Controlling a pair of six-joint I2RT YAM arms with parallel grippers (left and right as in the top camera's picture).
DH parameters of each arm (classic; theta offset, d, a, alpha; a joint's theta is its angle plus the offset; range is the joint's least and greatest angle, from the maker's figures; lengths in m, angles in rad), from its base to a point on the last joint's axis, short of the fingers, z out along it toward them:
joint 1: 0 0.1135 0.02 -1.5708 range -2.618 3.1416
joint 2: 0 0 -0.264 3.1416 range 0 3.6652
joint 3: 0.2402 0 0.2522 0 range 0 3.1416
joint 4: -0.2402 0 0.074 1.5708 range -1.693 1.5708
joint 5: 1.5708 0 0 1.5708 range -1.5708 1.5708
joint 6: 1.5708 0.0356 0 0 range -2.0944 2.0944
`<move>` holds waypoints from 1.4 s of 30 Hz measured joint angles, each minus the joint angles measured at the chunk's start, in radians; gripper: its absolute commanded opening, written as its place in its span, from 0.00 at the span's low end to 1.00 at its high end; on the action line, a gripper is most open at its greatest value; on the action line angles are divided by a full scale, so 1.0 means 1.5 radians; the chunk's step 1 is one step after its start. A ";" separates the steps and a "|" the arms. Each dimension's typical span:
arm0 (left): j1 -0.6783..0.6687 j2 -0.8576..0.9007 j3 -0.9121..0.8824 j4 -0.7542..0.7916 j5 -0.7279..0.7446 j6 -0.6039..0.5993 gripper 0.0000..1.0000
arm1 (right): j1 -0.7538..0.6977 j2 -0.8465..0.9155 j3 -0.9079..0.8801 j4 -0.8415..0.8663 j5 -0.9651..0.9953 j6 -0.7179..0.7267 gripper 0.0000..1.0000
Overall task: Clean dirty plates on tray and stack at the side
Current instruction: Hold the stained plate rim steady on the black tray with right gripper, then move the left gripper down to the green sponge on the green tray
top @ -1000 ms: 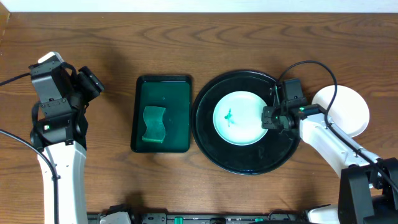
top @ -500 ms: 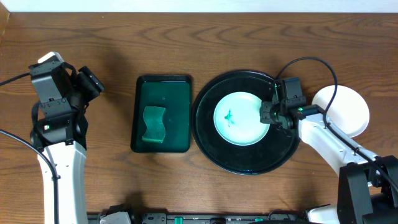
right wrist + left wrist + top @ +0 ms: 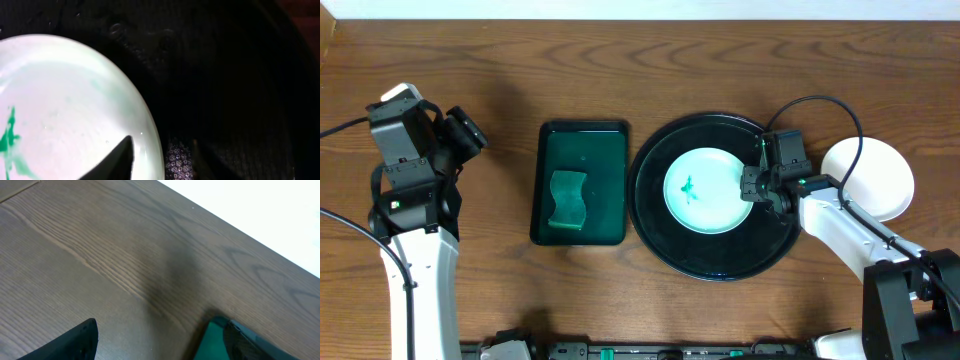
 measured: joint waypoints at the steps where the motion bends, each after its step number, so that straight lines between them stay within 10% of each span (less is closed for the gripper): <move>1: 0.000 0.000 0.000 0.000 0.000 0.000 0.80 | 0.000 0.000 -0.001 0.003 0.000 0.000 0.25; 31: 0.000 0.000 0.000 0.055 0.002 0.000 0.80 | 0.000 0.001 -0.027 0.038 0.000 -0.002 0.23; 42: 0.000 0.000 -0.001 -0.134 0.098 -0.002 0.80 | 0.000 0.001 -0.028 0.038 0.000 -0.002 0.23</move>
